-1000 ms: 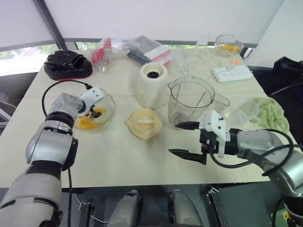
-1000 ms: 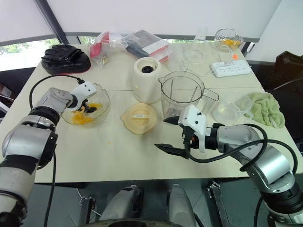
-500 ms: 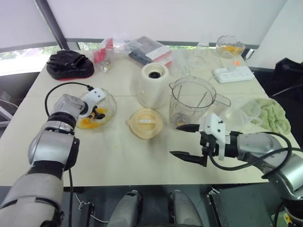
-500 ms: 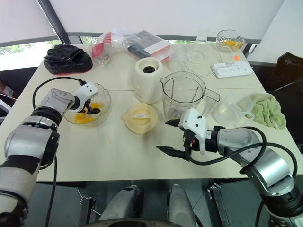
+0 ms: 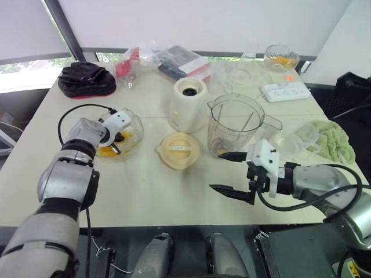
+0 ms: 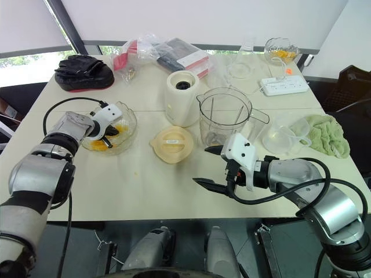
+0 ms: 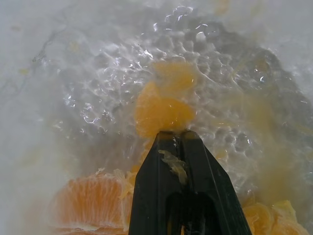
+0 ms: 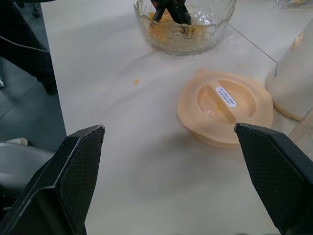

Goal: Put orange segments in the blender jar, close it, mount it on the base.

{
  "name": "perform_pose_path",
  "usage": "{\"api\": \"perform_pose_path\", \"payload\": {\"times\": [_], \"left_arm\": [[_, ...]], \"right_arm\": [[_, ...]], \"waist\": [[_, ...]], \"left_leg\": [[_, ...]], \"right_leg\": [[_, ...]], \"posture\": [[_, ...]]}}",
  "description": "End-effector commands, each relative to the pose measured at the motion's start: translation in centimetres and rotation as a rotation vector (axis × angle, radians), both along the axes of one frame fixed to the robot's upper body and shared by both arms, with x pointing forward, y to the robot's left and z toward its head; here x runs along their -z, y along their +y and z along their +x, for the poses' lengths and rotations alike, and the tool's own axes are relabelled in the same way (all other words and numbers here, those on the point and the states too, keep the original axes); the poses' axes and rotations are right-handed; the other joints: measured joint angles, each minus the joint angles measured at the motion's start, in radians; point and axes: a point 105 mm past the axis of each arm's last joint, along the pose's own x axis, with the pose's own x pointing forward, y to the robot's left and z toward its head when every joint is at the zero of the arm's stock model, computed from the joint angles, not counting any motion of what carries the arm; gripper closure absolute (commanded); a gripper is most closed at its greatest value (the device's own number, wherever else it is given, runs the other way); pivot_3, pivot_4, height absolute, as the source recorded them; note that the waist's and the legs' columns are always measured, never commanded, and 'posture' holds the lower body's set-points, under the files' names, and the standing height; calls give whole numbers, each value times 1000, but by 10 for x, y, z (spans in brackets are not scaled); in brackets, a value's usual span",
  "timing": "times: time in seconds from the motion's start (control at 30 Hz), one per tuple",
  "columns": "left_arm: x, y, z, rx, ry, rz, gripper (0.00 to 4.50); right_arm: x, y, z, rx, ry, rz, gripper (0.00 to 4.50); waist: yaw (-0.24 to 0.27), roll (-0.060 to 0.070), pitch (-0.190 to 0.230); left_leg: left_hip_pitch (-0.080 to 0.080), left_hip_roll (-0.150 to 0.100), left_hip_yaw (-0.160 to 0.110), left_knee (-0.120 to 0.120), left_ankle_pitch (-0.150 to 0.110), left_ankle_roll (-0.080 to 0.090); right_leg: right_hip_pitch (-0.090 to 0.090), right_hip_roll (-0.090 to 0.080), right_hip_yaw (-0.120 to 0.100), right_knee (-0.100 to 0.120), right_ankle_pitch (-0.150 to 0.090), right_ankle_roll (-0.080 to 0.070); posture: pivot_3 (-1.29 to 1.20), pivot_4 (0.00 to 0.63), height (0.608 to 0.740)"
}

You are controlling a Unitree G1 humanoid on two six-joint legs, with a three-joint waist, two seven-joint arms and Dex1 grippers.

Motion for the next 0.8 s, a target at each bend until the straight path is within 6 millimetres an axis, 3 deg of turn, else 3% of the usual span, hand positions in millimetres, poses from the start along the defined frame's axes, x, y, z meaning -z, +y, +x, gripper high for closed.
{"api": "perform_pose_path", "payload": {"times": [0.03, 0.5, 0.8], "left_arm": [[-7, 0, 3, -13, -24, -33, 4468], [-43, -19, 14, 60, -111, -160, 4468], [-60, -21, 17, 79, -143, -205, 4468]], "right_arm": [[-9, 1, 1, -16, -53, -1, 0], [-9, 4, 10, -52, -61, -12, 0], [-9, 7, 14, -67, -72, -15, 0]], "waist": [[0, 0, 0], [1, 0, 0], [-1, 0, 0]], "left_leg": [[0, 0, 0, 0, 0, 0], [-1, 0, 0, 1, 0, 0], [-1, 0, 0, 1, 0, 0]], "right_leg": [[0, 0, 0, 0, 0, 0], [0, 0, 0, 0, 0, 0], [0, 0, 0, 0, 0, 0]], "posture": [[0, 150, 740], [0, 150, 740], [0, 150, 740]]}}
